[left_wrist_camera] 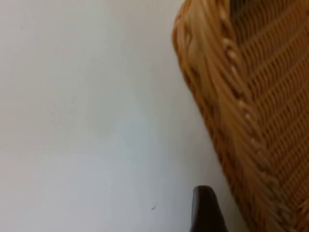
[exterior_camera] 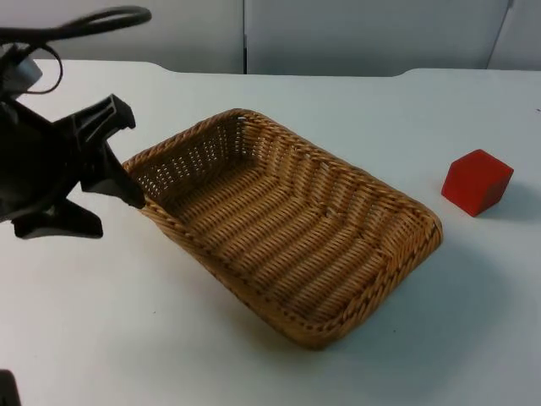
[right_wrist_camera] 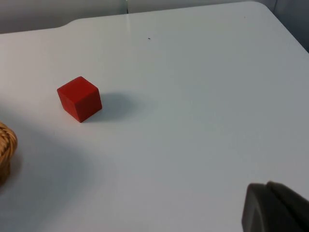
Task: Pick up the basket with the left hand and place the cube into the basket with the right hand.
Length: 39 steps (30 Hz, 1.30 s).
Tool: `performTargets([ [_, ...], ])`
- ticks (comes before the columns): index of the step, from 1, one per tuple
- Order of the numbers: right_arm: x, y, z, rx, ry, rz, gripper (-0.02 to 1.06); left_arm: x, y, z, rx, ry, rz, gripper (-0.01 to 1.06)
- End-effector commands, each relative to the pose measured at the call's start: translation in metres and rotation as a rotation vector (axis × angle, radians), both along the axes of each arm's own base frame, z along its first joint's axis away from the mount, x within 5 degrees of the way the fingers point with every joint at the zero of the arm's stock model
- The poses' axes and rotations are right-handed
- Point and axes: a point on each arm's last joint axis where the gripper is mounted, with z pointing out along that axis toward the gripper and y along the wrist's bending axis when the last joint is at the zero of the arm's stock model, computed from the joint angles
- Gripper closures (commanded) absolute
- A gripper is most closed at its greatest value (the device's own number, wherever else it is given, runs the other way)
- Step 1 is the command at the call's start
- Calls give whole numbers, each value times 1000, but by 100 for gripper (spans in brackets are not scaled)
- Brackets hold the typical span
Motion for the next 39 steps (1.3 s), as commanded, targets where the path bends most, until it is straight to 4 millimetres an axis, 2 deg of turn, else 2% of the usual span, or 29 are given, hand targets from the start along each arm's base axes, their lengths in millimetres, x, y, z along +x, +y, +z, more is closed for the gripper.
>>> performTargets([
  [1,0,0,-1,1,-9,6,105,6,-7,6,-44,-7,14,54],
  [7,0,0,-1,1,-9,6,105,21,-28,15,-81,-47,-9,54],
  [11,0,0,-1,1,-9,6,105,25,-34,10,-84,-31,-16,54],
  [19,0,0,-1,1,-9,6,105,22,-30,3,-36,-3,-64,54],
  [25,0,0,-1,1,-9,6,105,23,-28,1,-23,-1,-55,38],
  [32,0,0,-1,1,-9,6,105,25,-26,-3,-17,15,-13,38],
  [35,0,0,-1,1,-9,6,105,26,-26,-8,-8,27,1,38],
  [39,0,0,-1,1,-9,6,105,28,-25,-27,10,77,12,38],
])
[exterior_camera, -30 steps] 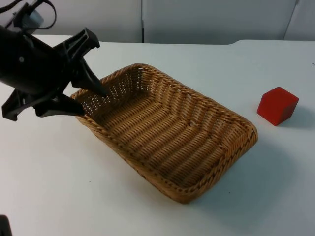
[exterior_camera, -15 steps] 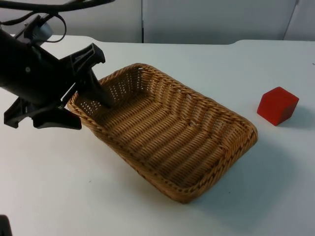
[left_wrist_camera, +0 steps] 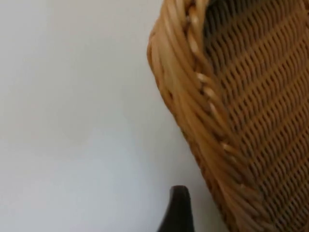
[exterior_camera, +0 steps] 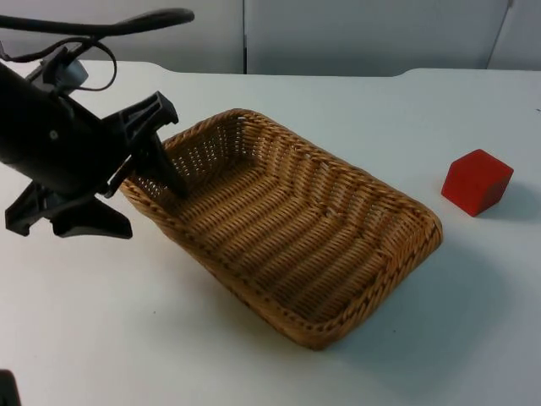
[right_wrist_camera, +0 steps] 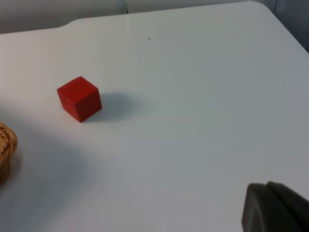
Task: Pick up the basket with the left hand and place the cube into the basket with the right hand.
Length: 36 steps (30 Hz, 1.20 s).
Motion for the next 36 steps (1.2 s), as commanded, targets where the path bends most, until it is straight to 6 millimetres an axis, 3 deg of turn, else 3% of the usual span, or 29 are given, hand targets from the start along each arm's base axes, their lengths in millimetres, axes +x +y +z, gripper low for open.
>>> performTargets([
  [1,0,0,-1,1,-9,6,105,2,1,-8,9,19,16,38],
  [7,0,0,-1,1,-9,6,105,4,2,-23,30,46,49,38],
  [20,0,0,-1,1,-9,6,105,26,-3,-7,-7,-27,65,39],
  [30,0,0,-1,1,-9,6,105,23,-6,-39,-5,77,40,41],
  [31,0,0,-1,1,-9,6,105,23,-5,-39,-2,72,38,43],
  [32,0,0,-1,1,-9,6,105,24,-6,-38,-4,67,38,54],
  [33,0,0,-1,1,-9,6,105,24,-6,-38,-4,67,38,54],
  [35,0,0,-1,1,-9,6,105,24,-6,-38,-14,58,34,82],
  [36,0,0,-1,1,-9,6,105,25,-7,-37,-14,45,22,105],
])
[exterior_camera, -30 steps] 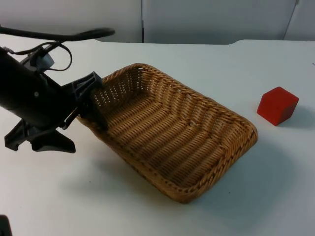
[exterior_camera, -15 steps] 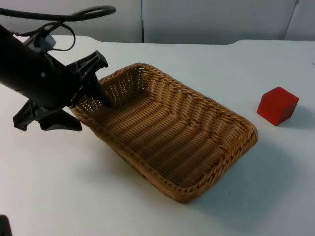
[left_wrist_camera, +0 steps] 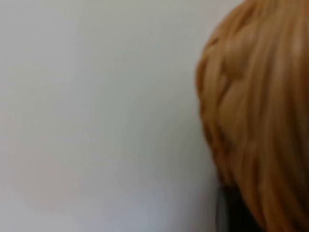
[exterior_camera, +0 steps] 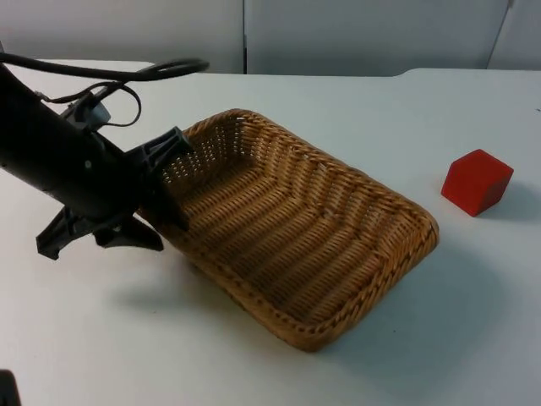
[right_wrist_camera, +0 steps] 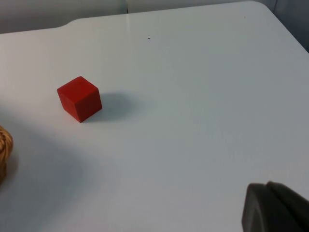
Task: Pick up the basket with the left hand and place the cube into the basket with the right hand.
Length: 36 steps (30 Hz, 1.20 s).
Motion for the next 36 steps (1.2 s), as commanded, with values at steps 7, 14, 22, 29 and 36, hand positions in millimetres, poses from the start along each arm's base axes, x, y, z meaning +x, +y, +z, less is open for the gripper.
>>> performTargets([
  [7,0,0,-1,1,-9,6,105,2,-2,5,-46,-37,-38,105],
  [14,0,0,-1,1,-9,6,105,9,9,20,-286,-49,-5,105],
  [22,0,0,-1,1,-9,6,105,11,12,35,-322,-82,21,105],
  [29,0,0,-1,1,-9,6,105,10,13,39,-325,-70,38,105],
  [36,0,0,-1,1,-9,6,105,9,13,38,-308,-4,55,105],
])
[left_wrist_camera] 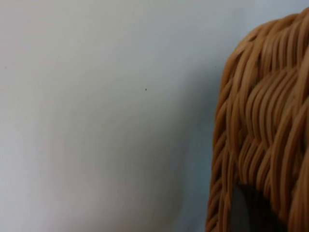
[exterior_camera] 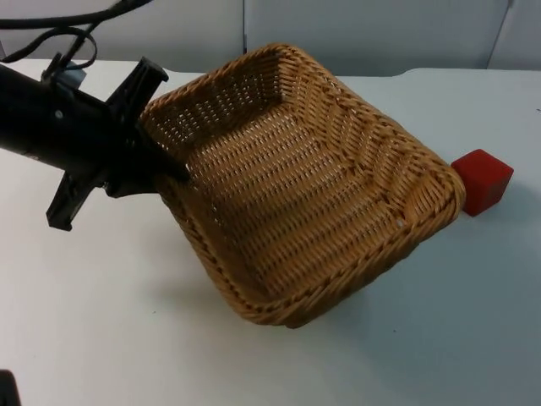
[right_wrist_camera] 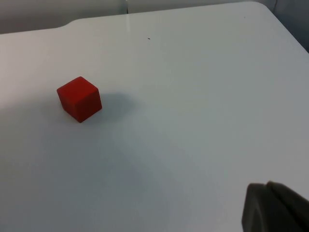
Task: Pick up the basket with the left hand and place the cube into the basket with the right hand.
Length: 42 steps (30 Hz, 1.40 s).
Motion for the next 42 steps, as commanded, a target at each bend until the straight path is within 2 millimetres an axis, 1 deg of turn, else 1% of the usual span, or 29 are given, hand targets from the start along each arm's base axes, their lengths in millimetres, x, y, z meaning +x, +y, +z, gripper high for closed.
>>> performTargets([
  [1,0,0,-1,1,-9,6,105,1,-2,10,-16,19,-22,105],
  [2,0,0,-1,1,-9,6,105,1,-2,10,-16,19,-22,105],
  [3,0,0,-1,1,-9,6,105,5,-2,14,40,21,-68,105],
  [6,0,0,-1,1,-9,6,105,15,-3,27,140,16,-122,105],
  [7,0,0,-1,1,-9,6,105,15,-3,27,140,16,-122,105],
  [10,0,0,-1,1,-9,6,105,22,-6,38,143,-9,-114,105],
  [16,0,0,-1,1,-9,6,105,27,-14,51,120,-33,-125,105],
  [42,0,0,-1,1,-9,6,105,27,-15,53,99,-31,-112,105],
])
